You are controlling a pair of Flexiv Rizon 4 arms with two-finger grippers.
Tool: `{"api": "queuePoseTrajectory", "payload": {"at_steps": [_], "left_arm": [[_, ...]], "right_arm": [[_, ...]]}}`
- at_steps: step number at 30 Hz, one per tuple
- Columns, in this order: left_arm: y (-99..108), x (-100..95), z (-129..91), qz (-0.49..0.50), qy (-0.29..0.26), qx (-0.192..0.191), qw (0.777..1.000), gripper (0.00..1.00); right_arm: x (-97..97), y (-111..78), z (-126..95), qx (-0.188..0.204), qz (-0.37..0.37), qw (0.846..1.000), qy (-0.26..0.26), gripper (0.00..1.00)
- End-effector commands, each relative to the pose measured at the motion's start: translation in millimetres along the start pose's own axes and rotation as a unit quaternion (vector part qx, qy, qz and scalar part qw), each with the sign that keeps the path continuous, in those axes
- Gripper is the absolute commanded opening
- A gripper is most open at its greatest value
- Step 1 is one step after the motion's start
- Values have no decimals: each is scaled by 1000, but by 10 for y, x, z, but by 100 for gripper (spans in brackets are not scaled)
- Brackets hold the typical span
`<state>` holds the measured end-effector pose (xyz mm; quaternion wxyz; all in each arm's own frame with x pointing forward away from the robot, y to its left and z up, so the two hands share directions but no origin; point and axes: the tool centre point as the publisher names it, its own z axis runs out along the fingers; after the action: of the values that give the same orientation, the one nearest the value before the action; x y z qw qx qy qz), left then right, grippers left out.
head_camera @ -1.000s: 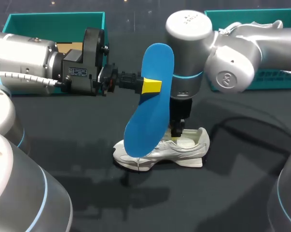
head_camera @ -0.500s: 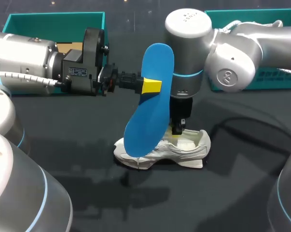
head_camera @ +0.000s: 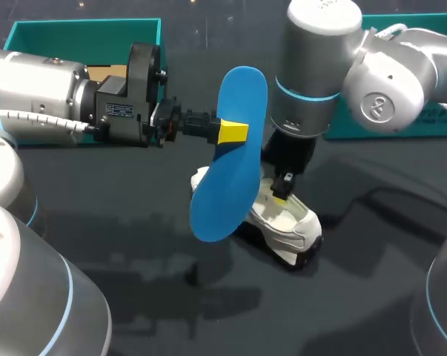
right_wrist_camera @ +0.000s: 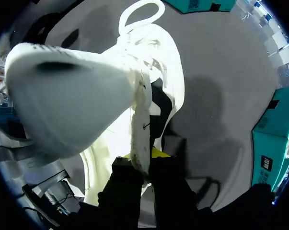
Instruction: Take the shoe out of the shoebox, open the shoe tongue, remove and reinsert the insole, then place the shoe into the shoebox
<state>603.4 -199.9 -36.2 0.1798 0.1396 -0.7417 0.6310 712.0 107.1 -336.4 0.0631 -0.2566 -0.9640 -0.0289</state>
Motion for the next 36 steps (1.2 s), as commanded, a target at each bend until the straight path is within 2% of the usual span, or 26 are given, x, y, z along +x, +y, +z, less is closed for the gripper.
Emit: {"api": "queuePoseTrajectory", "payload": {"at_steps": [1,11,12,14,18,23,31,36], "left_arm": [[10,1,12,0,0,1,1000,0],[10,1,12,0,0,1,1000,0],[10,1,12,0,0,1,1000,0],[10,1,12,0,0,1,1000,0],[10,1,12,0,0,1,1000,0],[10,1,12,0,0,1,1000,0],[10,1,12,0,0,1,1000,0],[10,1,12,0,0,1,1000,0]], "right_arm": [[32,-83,-36,-36,95,995,-1,0],[32,-83,-36,-36,95,995,-1,0],[67,-73,-42,-51,124,991,-1,0],[160,-23,-44,-55,191,980,-1,0],[309,117,-96,-55,246,968,-5,0],[415,199,-153,-54,314,948,-7,0],[459,286,-79,-52,349,936,-20,0],[431,217,58,-68,353,933,-15,0]]}}
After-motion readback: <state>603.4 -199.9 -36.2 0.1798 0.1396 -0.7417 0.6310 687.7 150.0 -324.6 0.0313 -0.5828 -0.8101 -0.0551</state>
